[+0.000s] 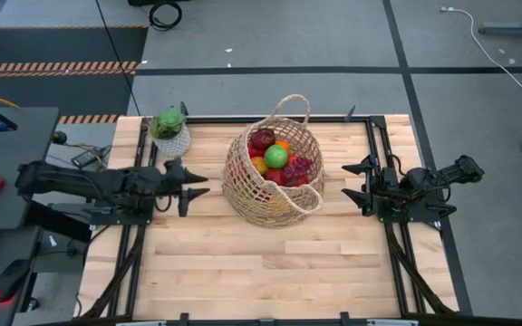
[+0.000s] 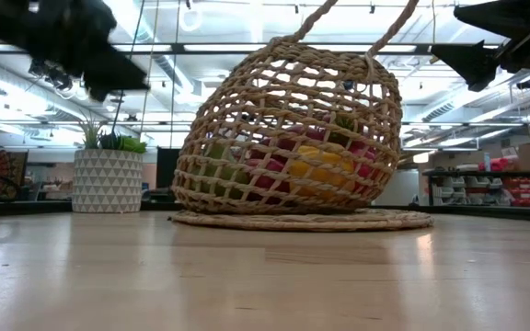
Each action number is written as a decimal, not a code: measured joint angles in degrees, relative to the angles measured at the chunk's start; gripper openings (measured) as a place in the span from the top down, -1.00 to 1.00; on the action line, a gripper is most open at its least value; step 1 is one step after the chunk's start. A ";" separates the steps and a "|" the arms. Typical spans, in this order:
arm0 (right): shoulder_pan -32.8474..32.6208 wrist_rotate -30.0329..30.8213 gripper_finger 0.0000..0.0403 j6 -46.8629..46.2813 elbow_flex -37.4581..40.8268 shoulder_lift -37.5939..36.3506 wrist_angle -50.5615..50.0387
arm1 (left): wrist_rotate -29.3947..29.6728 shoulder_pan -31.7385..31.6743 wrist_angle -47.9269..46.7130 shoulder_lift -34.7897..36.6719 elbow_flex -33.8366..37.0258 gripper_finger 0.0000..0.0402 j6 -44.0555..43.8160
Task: Build produce basket
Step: Return to Home Position
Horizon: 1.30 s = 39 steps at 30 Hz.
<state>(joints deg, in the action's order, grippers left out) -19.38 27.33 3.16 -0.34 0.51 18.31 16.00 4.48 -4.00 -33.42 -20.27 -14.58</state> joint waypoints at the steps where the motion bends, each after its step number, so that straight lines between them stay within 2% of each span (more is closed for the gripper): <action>1: 0.00 0.00 -0.79 0.02 -0.02 0.00 0.02 | 0.01 0.12 2.69 0.43 2.68 0.14 -0.09; 6: -0.01 0.00 -0.79 0.00 0.00 0.00 0.01 | -0.08 0.30 8.78 3.45 10.63 0.14 0.95; 14: -0.02 0.00 -0.79 0.00 -0.01 0.00 0.02 | -2.91 0.74 9.50 13.12 13.18 0.14 10.29; 22: -0.01 0.00 -0.79 0.02 0.00 0.00 0.02 | -5.22 2.77 8.32 21.21 17.10 0.14 10.78; 30: -0.02 0.00 -0.79 0.00 0.00 0.00 0.00 | -5.52 2.90 7.02 20.93 19.67 0.14 1.86; 39: 0.00 0.00 -0.79 0.00 0.00 0.00 0.00 | -5.32 2.90 7.39 20.71 19.73 0.14 1.76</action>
<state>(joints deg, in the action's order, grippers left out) -19.38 27.33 3.16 -0.34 0.51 18.31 10.68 7.38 3.39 -12.71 -0.54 -12.82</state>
